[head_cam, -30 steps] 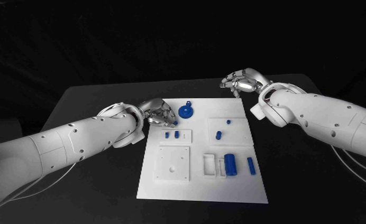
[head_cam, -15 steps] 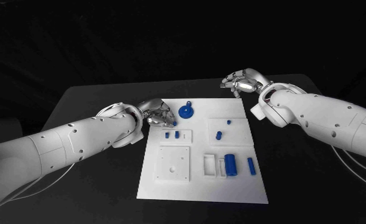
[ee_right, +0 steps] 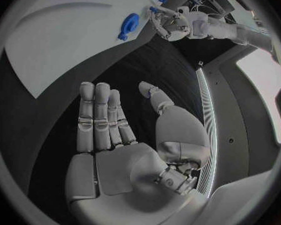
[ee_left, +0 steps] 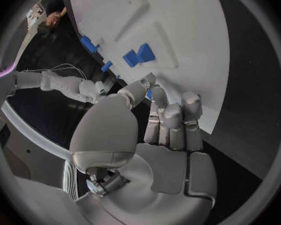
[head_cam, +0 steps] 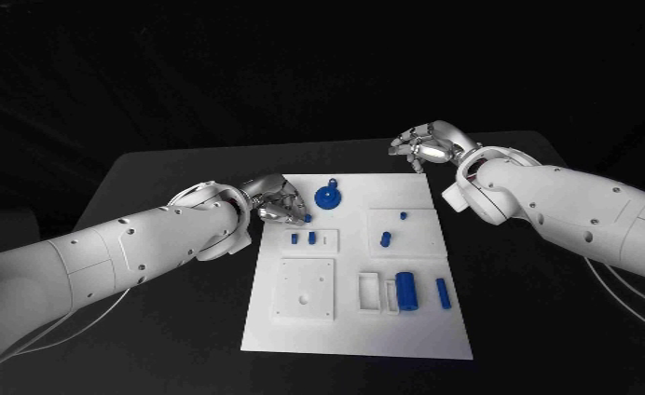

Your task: Assemble the parts on the task board

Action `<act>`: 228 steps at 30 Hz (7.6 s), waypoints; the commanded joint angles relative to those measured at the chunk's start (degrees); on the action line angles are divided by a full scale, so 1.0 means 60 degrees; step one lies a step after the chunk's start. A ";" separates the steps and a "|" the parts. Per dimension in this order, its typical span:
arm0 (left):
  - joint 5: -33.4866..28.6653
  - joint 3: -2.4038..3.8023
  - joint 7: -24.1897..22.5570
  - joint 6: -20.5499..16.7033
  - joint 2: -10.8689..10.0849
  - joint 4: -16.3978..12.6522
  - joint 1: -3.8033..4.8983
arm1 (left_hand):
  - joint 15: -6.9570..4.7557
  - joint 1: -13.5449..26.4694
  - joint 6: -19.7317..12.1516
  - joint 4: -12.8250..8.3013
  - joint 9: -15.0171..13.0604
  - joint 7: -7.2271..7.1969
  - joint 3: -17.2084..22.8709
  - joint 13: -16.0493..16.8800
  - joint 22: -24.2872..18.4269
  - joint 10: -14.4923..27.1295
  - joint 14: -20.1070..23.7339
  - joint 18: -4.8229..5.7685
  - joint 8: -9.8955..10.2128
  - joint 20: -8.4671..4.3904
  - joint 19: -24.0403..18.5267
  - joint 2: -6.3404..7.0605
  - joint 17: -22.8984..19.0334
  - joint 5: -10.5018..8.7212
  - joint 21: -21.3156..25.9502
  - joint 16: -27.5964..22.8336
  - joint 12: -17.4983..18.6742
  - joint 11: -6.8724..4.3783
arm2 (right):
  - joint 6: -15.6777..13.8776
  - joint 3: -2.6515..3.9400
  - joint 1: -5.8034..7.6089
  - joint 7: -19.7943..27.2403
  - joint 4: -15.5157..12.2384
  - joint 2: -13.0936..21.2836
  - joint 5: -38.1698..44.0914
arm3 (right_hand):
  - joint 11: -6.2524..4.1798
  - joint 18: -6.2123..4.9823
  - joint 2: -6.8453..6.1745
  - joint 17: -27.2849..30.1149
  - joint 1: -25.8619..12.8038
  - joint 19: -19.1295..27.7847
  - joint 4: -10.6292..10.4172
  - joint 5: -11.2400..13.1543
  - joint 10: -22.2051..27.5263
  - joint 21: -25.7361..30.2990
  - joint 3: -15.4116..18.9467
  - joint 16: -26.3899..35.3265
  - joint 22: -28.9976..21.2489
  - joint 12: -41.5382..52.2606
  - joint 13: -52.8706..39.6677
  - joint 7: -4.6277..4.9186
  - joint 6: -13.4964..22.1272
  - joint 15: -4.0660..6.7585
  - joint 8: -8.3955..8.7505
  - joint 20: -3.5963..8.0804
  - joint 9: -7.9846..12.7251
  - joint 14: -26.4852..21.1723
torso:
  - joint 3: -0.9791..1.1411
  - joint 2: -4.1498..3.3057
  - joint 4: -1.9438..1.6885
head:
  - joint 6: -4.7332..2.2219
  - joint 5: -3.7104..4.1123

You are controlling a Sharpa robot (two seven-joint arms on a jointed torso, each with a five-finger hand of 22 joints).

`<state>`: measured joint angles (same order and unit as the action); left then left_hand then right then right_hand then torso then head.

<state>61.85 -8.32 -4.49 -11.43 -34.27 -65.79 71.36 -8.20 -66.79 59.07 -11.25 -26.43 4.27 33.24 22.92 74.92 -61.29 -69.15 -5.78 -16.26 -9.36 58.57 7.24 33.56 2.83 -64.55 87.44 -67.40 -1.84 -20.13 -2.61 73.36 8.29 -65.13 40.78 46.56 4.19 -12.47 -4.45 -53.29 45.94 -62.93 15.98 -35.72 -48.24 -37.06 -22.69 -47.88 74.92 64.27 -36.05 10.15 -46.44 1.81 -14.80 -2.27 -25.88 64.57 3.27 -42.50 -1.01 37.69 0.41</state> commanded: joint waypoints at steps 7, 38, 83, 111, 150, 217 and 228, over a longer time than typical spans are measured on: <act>0.0126 0.0006 0.0088 -0.0080 -0.0055 0.0054 -0.0001 | 0.0012 0.0037 -0.0080 -0.0097 0.0032 0.0068 0.0025 -0.0022 0.0149 0.0002 0.0027 -0.0125 0.0076 -0.0702 0.0011 -0.0011 0.0020 0.0068 -0.0051 0.0027 -0.0040 0.0003 | 0.0034 0.0007 -0.0002 0.0100 -0.0006 0.0005 -0.0018 | 0.0011 -0.0422 0.0019 0.0007 -0.0088 -0.0057 -0.0008 -0.0041 0.0086 0.0064 -0.0034 -0.0065 0.0012 0.0028 0.0003 0.0068 0.0008 -0.0007 -0.0055 0.0031 0.0010 -0.0067 | 0.0003 0.0000 0.0004 | -0.0003 -0.0002; -0.0273 0.0188 -0.1194 -0.0536 -0.0570 -0.0927 0.0042 | 0.0532 0.0139 -0.0359 -0.0567 -0.0037 0.0420 0.0094 -0.1439 0.0021 0.1426 0.0666 -0.0217 -0.0157 -0.0171 -0.0625 0.0494 -0.0192 0.0461 0.0330 -0.0678 0.2433 0.0543 | 0.0010 0.0007 -0.0002 0.0102 -0.0017 0.0016 -0.0018 | 0.0013 -0.0422 0.0023 0.0011 -0.0084 -0.0057 -0.0004 -0.0042 0.0094 0.0076 -0.0039 -0.0063 0.0019 0.0029 0.0012 0.0070 0.0015 -0.0009 -0.0054 0.0031 0.0014 -0.0073 | 0.0006 -0.0002 0.0005 | -0.0097 -0.0026; 0.1158 0.0179 -0.0641 -0.0057 -0.0045 -0.0330 0.0006 | 0.0289 0.0124 -0.0341 -0.0613 -0.0012 0.0276 0.0106 -0.0828 0.0064 0.1030 0.0748 -0.0102 -0.0458 -0.0336 -0.0614 0.0055 -0.0099 0.0320 0.0226 -0.0353 0.1243 0.0275 | 0.0015 0.0007 -0.0002 0.0106 0.0008 -0.0036 -0.0018 | 0.0013 -0.0421 0.0026 0.0015 -0.0088 -0.0066 -0.0006 -0.0042 0.0095 0.0092 -0.0042 -0.0068 0.0035 0.0040 0.0025 0.0071 0.0014 -0.0009 -0.0060 0.0030 0.0019 -0.0071 | 0.0002 -0.0003 -0.0001 | -0.0064 0.0013; 0.1069 0.0179 -0.0545 0.0218 -0.0037 -0.0224 0.0005 | 0.0330 0.0182 -0.0250 -0.0524 0.0009 0.0285 0.0199 -0.1083 0.0084 0.1046 0.0632 -0.0107 -0.0577 -0.0369 -0.0594 -0.0098 -0.0114 0.0267 0.0159 -0.0287 0.1889 0.0321 | 0.0014 0.0007 -0.0002 0.0104 -0.0006 -0.0018 -0.0018 | 0.0013 -0.0421 0.0028 0.0017 -0.0095 -0.0073 -0.0011 -0.0044 0.0095 0.0103 -0.0044 -0.0072 0.0045 0.0048 0.0033 0.0070 0.0015 -0.0009 -0.0064 0.0031 0.0022 -0.0070 | 0.0001 -0.0001 0.0000 | -0.0037 0.0028; 0.0320 0.0180 -0.0756 -0.0163 -0.0149 -0.0402 -0.0015 | 0.0394 0.0132 -0.0681 -0.0671 0.0171 0.0405 0.0178 -0.1124 0.0048 0.0874 0.0625 -0.0135 -0.0342 -0.0348 -0.0541 0.0123 -0.0136 0.0256 0.0156 -0.0288 0.2145 0.0393 | -0.0063 0.0007 -0.0002 0.0134 -0.0005 0.0002 -0.0019 | 0.0015 -0.0422 0.0009 0.0022 -0.0096 -0.0076 -0.0002 -0.0042 0.0102 0.0119 -0.0043 -0.0072 0.0058 0.0053 0.0046 0.0073 0.0028 -0.0010 -0.0061 0.0032 0.0030 -0.0075 | 0.0000 -0.0010 -0.0002 | -0.0034 0.0068; -0.8099 0.0288 -0.2665 -0.0912 -0.2106 -0.2599 0.0277 | 0.1131 0.1593 -0.1437 -0.0368 0.0354 0.0756 -0.0796 -0.2694 -0.1074 0.0112 0.1948 0.0471 -0.0605 0.0379 -0.1983 0.0036 -0.1646 0.0544 0.2877 -0.4411 0.5886 0.1055 | 0.1604 -0.0207 -0.0222 -0.1517 -0.2166 0.1108 0.7722 | 0.0395 -0.0422 -0.0867 0.0455 0.2587 -0.0734 0.0101 0.2582 -0.1654 0.1286 -0.0910 0.0848 0.0059 -0.7568 0.4224 -0.0061 -0.0637 -0.0338 -0.0547 0.0023 0.0153 0.0375 | -0.0001 0.0003 0.0007 | -0.0615 0.0803; -0.8128 0.0289 -0.2610 -0.1049 -0.2175 -0.2573 0.0278 | 0.1183 0.1639 -0.1630 -0.0346 0.0406 0.0835 -0.0843 -0.2704 -0.1097 0.0182 0.1965 0.0470 -0.0526 0.0432 -0.2004 -0.0069 -0.1649 0.0567 0.2982 -0.4559 0.6002 0.1108 | 0.1728 -0.0278 -0.0281 -0.1509 -0.2353 0.1183 0.7810 | 0.0241 -0.0422 -0.0855 0.0383 0.2591 -0.0811 0.0106 0.3028 -0.2307 0.1307 -0.0814 0.0831 0.0167 -0.7579 0.4174 -0.0153 -0.0884 -0.0196 -0.0654 0.0058 0.0167 0.0429 | -0.0019 0.0005 -0.0019 | -0.0522 0.0709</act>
<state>14.03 -6.62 -19.30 -17.85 -47.17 -81.24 72.97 -1.46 -57.36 49.72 -13.44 -24.07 9.33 28.48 6.74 68.39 -60.27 -57.49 -2.57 -19.75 -5.61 46.74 7.02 23.71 6.04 -47.02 60.35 -31.68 4.51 -10.77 -4.30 71.72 -0.14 -79.05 47.84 91.79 5.54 -13.24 -9.59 -50.87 61.16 -67.59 16.62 -17.75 -61.48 -29.29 -28.04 -42.96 75.03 18.46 -10.89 9.23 -51.47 0.20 -18.46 -1.93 -24.82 67.28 3.16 -42.48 -0.98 34.37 4.84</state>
